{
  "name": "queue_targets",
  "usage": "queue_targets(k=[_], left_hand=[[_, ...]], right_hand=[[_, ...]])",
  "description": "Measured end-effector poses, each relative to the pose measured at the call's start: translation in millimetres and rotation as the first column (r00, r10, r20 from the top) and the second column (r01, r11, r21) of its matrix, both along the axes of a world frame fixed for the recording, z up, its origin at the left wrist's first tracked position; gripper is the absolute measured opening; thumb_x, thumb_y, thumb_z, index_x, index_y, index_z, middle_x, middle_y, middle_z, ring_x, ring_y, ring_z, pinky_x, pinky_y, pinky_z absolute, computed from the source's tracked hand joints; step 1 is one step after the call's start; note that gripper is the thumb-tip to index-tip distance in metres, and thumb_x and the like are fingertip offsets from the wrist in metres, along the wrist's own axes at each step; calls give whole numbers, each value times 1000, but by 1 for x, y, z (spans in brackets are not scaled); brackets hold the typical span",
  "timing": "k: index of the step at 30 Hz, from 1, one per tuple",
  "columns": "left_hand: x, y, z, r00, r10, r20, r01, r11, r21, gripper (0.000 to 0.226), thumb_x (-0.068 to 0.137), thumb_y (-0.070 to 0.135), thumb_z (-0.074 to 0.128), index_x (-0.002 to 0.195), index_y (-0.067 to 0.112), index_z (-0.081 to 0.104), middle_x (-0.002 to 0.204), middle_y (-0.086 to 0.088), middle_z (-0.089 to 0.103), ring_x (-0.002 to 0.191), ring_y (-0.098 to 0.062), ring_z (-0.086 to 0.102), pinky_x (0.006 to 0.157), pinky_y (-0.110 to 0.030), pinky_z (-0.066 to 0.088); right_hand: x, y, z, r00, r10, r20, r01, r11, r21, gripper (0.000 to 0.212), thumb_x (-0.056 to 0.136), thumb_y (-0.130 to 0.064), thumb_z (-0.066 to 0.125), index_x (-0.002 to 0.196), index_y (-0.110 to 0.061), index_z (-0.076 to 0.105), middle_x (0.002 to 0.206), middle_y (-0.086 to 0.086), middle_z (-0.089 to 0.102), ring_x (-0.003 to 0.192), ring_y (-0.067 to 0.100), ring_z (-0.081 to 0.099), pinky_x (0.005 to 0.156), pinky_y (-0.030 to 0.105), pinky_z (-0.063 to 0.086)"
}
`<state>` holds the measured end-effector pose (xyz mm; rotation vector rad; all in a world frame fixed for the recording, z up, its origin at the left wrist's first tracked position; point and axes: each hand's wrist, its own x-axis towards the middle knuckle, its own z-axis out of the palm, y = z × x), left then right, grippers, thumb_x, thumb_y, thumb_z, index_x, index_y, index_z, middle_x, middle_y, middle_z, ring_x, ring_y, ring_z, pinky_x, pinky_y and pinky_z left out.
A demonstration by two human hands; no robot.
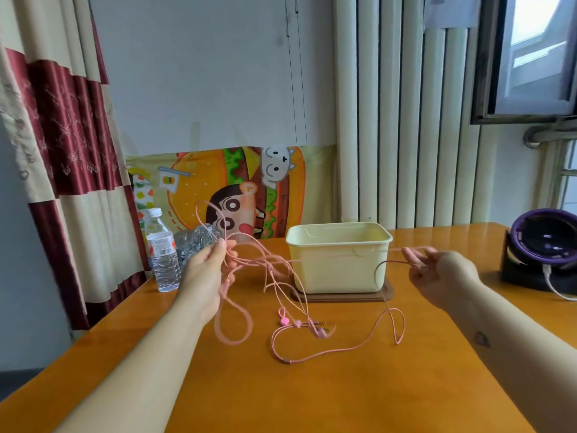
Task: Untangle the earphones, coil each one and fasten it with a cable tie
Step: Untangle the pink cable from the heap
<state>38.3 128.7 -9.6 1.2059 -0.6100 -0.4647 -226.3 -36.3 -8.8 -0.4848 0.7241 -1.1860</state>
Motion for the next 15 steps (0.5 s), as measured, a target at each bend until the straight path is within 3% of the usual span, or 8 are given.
queue_targets(k=[3, 5, 6, 8, 9, 10, 12, 15], left_hand=[[-4, -2, -2, 998, -34, -57, 33, 999, -18, 19, 97, 21, 48, 95, 14, 66, 76, 2, 57, 69, -9, 49, 67, -24, 41], [-8, -3, 0, 984, -124, -127, 115, 990, -77, 16, 97, 19, 49, 92, 17, 64, 81, 2, 59, 79, -12, 55, 80, -34, 44], [-9, -3, 2, 973, -166, -160, 151, 983, -106, 15, 96, 17, 49, 91, 18, 62, 83, 1, 61, 84, -14, 57, 85, -39, 45], [-12, -4, 5, 948, -223, -226, 187, 968, -169, 17, 97, 13, 46, 88, 17, 60, 81, -1, 64, 85, -17, 60, 88, -43, 47], [-14, -3, 7, 939, -240, -246, 194, 961, -197, 19, 98, 12, 44, 86, 16, 59, 77, -2, 65, 81, -17, 61, 88, -42, 48], [-14, -3, 9, 932, -250, -263, 194, 956, -222, 21, 98, 13, 43, 83, 15, 57, 72, -2, 64, 78, -16, 60, 86, -40, 49], [-14, -2, 13, 914, -252, -318, 163, 946, -282, 21, 98, 14, 43, 81, 13, 55, 72, -2, 63, 75, -15, 60, 78, -35, 52], [-9, -2, 17, 886, -172, -430, 10, 935, -354, 16, 98, 12, 46, 85, 13, 56, 80, -3, 61, 70, -11, 59, 56, -23, 53]], right_hand=[[2, -3, -7, 962, -44, 268, 16, 994, 106, 26, 98, -4, 22, 92, -5, 47, 108, 24, 61, 91, 39, 63, 79, 37, 52], [7, -5, -11, 997, -37, 65, 40, 998, -43, 22, 96, -4, 28, 87, -8, 48, 110, 20, 63, 101, 36, 59, 88, 48, 49], [10, -5, -14, 981, -69, -182, 35, 982, -183, 22, 94, -5, 33, 85, -8, 52, 111, 17, 64, 103, 30, 58, 90, 46, 48], [11, -4, -22, 690, -281, -666, -136, 854, -502, 24, 93, -10, 38, 86, -5, 60, 108, 14, 66, 98, 23, 56, 83, 38, 46], [10, -5, -26, 496, -404, -769, -275, 767, -580, 27, 93, -13, 39, 85, -1, 62, 102, 15, 67, 93, 23, 56, 77, 35, 44], [8, -7, -31, 324, -477, -817, -398, 714, -576, 29, 93, -15, 41, 81, 1, 62, 93, 17, 68, 93, 25, 57, 75, 34, 43], [3, -10, -42, 57, -530, -846, -561, 684, -466, 34, 95, -21, 44, 70, -3, 60, 88, 15, 67, 118, 24, 51, 92, 34, 42], [-8, -16, -52, -268, -614, -742, -637, 691, -342, 31, 94, -30, 46, 74, -13, 62, 98, 7, 67, 127, 22, 46, 105, 36, 37]])
